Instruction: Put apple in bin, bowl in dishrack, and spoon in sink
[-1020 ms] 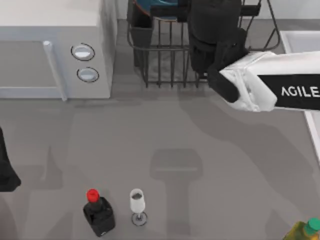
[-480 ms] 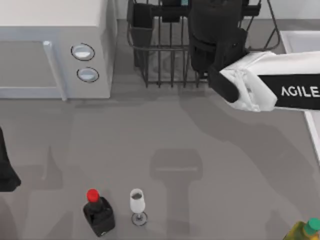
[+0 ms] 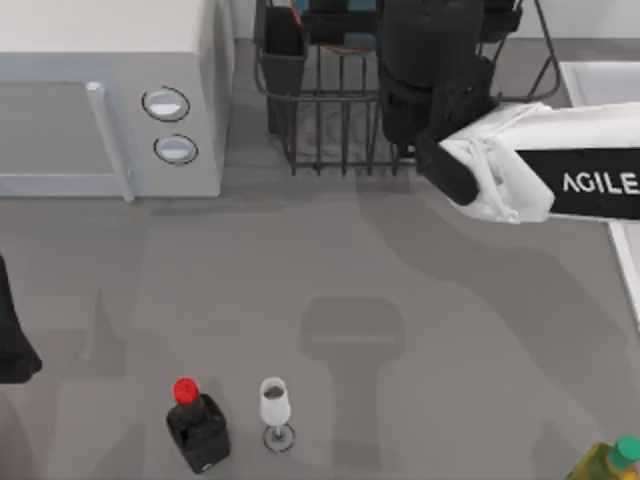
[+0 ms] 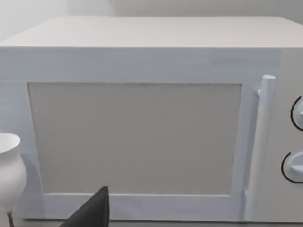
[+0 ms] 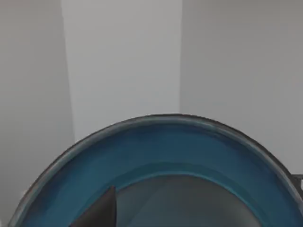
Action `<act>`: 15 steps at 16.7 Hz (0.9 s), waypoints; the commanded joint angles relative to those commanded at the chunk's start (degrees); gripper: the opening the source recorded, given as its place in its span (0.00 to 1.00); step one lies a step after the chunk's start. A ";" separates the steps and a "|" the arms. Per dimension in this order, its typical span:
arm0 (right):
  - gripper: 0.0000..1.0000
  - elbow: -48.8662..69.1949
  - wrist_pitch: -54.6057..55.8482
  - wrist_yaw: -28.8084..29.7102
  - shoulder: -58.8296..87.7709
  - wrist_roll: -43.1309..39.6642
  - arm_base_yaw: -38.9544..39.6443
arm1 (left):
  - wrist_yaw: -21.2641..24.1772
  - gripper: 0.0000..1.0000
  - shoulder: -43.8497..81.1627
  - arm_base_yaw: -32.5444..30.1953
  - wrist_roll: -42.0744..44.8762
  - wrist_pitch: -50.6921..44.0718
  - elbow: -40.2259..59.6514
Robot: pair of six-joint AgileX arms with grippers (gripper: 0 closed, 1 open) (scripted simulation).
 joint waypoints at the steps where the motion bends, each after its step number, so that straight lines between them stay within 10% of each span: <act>1: 1.00 0.01 -0.01 0.01 -0.02 0.00 0.12 | 0.00 1.00 0.00 0.00 0.00 0.00 0.00; 15: 1.00 -38.84 -15.23 -9.38 -52.97 -1.25 -7.21 | 0.00 1.00 0.00 0.00 0.00 0.00 0.00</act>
